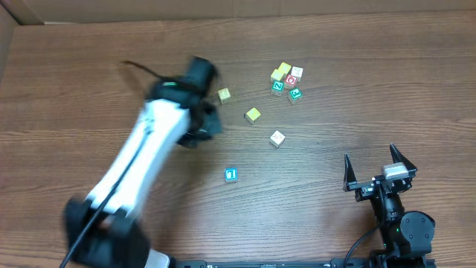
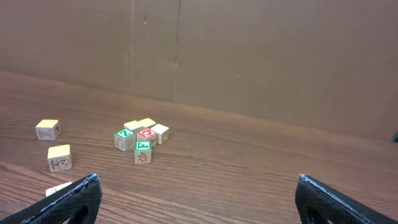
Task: Flip 3 blocks
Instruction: 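Release the block and raise the left arm away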
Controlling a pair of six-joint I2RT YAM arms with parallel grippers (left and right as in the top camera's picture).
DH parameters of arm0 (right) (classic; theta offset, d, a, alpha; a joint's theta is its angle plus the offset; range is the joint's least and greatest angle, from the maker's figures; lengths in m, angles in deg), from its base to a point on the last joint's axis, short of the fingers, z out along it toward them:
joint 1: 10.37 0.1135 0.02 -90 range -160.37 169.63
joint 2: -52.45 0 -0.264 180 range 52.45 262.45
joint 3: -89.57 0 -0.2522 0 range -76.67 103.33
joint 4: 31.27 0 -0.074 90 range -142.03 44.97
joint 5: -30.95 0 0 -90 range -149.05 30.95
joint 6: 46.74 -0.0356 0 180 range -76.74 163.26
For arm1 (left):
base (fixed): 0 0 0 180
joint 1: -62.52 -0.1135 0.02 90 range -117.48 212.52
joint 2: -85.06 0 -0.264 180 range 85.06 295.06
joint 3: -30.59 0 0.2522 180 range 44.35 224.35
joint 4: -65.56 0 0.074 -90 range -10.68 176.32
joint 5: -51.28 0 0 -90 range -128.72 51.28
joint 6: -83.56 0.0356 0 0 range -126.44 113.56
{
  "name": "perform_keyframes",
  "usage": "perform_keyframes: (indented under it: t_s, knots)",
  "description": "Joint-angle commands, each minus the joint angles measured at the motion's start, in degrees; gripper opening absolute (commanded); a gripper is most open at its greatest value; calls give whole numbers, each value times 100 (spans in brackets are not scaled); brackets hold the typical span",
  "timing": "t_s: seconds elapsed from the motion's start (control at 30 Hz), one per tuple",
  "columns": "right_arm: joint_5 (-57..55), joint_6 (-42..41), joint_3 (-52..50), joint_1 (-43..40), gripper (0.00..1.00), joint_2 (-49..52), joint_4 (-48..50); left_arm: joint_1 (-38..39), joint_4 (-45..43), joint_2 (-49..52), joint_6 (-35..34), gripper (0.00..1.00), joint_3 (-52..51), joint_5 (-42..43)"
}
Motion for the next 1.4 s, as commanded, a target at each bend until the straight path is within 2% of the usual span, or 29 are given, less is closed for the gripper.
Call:
perform_keyframes:
  t_s: [0.0,0.03,0.07,0.27,1.37]
  knots:
    - [31,20,-61,-20,100,-42,22,-811,66,-597,11,64,92,-229]
    - [31,20,-61,-20,100,-42,22,-1010,103,-682,11,78,90,-188]
    - [31,20,-61,-20,100,-42,24,-1329,240,-778,11,99,90,-118]
    - [31,20,-61,-20,100,-42,24,-1759,234,-715,13,99,90,-120]
    - [31,20,-61,-20,100,-42,24,-1753,234,-684,13,99,90,-120]
